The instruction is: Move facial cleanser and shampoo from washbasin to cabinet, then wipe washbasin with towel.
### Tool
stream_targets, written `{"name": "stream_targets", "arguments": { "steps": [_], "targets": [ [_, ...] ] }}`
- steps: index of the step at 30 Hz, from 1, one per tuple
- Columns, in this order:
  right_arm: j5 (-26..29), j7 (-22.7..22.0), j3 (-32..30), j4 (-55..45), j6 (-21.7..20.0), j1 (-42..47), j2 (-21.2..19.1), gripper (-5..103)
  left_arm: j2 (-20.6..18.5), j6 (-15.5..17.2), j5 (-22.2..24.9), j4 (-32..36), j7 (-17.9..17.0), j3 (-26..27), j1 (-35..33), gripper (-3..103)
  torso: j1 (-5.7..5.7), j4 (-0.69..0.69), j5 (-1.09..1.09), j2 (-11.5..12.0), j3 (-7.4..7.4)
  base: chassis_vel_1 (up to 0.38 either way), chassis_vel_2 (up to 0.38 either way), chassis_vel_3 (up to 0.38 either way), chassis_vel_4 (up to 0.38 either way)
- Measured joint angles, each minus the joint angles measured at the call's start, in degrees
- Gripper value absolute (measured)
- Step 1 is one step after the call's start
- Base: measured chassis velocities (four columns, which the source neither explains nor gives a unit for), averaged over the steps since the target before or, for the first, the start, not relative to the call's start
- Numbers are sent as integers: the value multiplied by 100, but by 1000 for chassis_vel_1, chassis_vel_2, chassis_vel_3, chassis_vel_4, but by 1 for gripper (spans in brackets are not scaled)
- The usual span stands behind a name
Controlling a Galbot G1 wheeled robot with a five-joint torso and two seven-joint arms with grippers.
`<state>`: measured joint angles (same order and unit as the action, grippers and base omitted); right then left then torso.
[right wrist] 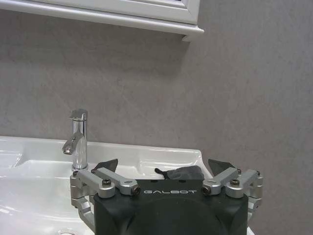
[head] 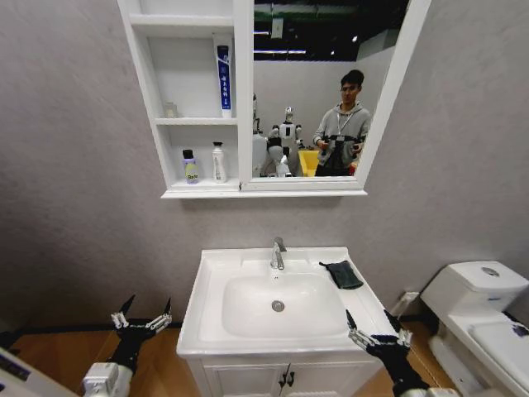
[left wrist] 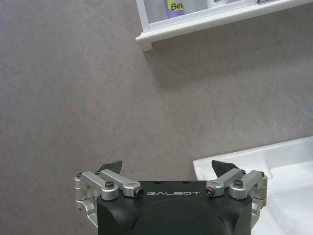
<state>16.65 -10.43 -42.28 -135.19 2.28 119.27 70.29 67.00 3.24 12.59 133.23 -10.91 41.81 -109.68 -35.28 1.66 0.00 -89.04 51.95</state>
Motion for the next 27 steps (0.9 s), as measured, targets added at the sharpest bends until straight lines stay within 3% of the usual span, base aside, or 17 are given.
{"name": "stream_targets", "arguments": {
  "steps": [20, 27],
  "targets": [
    [-5, 5, 2, -3, 5, 6, 4, 100, 0, 0, 0, 0, 0, 0, 0, 100, -1, 0, 0, 0, 0, 0, 0, 0, 0],
    [-4, 6, 3, -6, 5, 9, 4, 100, 0, 0, 0, 0, 0, 0, 0, 100, -1, 0, 2, 1, 0, 132, -119, -114, 110]
  ]
}}
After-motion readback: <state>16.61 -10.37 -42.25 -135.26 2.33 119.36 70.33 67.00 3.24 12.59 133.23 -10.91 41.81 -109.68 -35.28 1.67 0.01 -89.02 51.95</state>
